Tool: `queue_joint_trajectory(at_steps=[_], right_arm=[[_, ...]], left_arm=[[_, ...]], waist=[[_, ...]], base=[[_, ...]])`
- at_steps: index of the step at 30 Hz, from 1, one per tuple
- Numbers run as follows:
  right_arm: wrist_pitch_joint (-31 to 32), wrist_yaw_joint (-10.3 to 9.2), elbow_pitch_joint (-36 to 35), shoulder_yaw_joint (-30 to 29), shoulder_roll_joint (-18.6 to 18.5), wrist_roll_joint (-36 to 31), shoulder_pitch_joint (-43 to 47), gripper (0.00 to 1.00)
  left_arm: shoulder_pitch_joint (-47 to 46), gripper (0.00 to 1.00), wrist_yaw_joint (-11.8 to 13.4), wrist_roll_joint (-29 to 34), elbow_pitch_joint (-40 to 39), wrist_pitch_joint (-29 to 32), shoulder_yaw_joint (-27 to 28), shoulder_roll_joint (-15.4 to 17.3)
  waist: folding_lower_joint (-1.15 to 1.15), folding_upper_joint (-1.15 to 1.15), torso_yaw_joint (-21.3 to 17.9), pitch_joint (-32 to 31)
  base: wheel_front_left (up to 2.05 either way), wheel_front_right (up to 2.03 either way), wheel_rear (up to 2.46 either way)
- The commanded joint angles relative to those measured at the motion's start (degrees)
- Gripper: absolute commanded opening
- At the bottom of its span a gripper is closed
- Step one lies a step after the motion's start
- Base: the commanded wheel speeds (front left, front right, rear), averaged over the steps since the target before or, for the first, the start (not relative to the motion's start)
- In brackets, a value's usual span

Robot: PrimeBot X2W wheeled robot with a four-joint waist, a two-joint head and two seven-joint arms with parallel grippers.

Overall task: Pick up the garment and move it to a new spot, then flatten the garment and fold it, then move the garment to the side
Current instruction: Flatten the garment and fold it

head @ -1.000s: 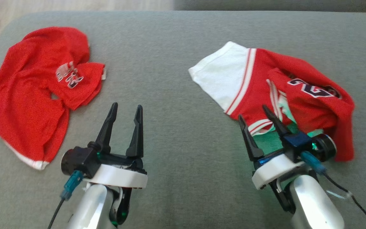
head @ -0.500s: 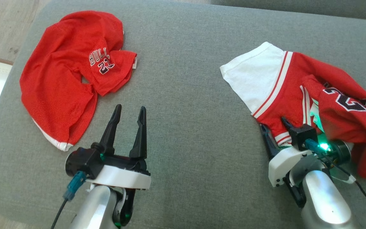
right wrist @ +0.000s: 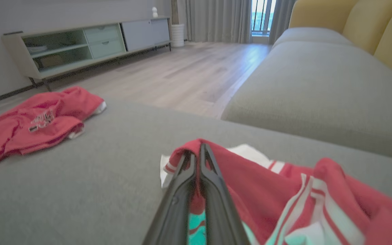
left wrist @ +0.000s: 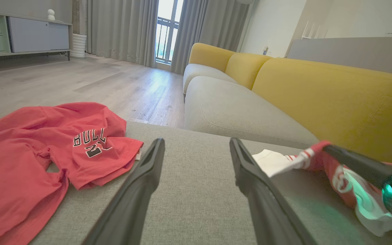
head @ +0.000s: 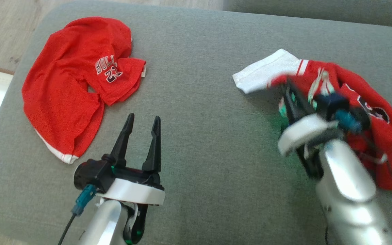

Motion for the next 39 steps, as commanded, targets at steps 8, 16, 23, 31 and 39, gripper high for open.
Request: queue_joint_trajectory(at_steps=[8, 16, 23, 31, 39], right_arm=[[-1.67, 0.43, 2.8, 2.26, 0.18, 3.65, -17.89, 0.0], [-3.54, 0.43, 16.21, 2.66, 0.18, 3.18, -30.55, 0.92], [-4.78, 0.43, 22.14, 9.79, 0.18, 6.51, -33.08, 1.0], [-7.24, 0.43, 21.36, 12.25, 0.18, 9.91, -29.01, 1.0], [-8.28, 0.43, 10.88, 3.69, 0.18, 6.3, -16.27, 1.0]], left_arm=[[-0.94, 1.0, 0.35, -1.46, -1.67, -0.46, -0.38, 0.15], [-1.05, 1.0, 1.11, -2.94, -1.63, -0.46, -1.68, 0.15], [-0.7, 1.0, 1.41, -2.45, -1.53, -0.46, -0.14, 0.15], [-0.78, 1.0, 0.86, -0.48, -2.0, -0.46, 2.19, 0.15], [0.59, 1.0, 0.3, 1.28, -3.91, -0.46, 5.33, 0.16]], waist=[[0.0, 0.0, 4.05, 0.67], [0.0, 0.0, 8.76, 1.41], [0.0, 0.0, 6.44, 1.09], [0.0, 0.0, -0.69, -1.58], [0.0, 0.0, -7.76, -3.45]], base=[[0.0, 0.0, 0.0], [0.0, 0.0, 0.0], [0.0, 0.0, 0.0], [0.0, 0.0, 0.0], [0.0, 0.0, 0.0]])
